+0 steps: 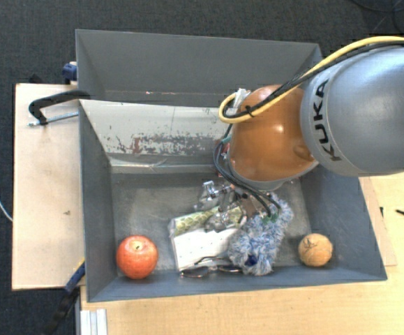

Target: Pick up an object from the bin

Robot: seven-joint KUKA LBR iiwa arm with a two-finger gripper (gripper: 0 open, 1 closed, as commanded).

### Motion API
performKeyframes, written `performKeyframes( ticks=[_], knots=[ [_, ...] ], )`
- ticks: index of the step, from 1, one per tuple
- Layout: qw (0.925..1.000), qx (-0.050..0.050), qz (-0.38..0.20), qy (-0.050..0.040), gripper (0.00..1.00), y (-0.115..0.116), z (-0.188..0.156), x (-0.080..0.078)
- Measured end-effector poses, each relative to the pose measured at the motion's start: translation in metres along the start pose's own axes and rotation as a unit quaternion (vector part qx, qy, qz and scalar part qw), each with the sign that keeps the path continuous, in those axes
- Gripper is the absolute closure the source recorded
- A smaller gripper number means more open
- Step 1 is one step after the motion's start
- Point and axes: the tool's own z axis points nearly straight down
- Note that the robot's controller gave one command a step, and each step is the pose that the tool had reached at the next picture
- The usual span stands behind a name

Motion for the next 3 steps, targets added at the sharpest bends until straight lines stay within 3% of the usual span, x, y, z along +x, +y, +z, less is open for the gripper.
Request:
performKeyframes(
  ticks=[3],
  knots=[
    [1.0, 0.0, 0.0, -0.0005, 1.0, 0.0, -0.034, -0.001]
  ],
)
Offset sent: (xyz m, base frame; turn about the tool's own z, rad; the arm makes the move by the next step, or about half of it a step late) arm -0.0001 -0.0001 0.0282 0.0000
